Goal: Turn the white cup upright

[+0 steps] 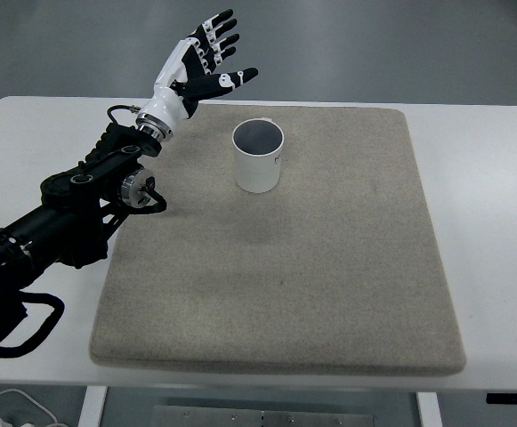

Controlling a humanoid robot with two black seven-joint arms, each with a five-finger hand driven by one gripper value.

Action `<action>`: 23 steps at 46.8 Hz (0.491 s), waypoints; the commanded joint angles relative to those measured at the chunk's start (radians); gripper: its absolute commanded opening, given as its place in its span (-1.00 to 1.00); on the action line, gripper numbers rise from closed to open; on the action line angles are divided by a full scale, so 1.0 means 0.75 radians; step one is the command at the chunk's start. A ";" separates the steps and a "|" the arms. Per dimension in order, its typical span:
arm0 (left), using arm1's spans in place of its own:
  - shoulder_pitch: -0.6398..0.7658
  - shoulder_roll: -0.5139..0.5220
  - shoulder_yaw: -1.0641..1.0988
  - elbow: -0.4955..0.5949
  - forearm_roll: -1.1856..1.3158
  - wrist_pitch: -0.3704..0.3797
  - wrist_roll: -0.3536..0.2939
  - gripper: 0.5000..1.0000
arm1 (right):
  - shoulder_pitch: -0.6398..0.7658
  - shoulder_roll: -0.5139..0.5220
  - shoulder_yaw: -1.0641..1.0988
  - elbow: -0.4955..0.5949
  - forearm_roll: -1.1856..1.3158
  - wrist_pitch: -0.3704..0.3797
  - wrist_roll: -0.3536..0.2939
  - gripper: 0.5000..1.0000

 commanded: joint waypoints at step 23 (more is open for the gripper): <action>-0.052 0.000 -0.030 0.182 -0.514 -0.040 0.182 0.91 | 0.002 0.000 -0.002 0.000 0.004 0.000 0.000 0.72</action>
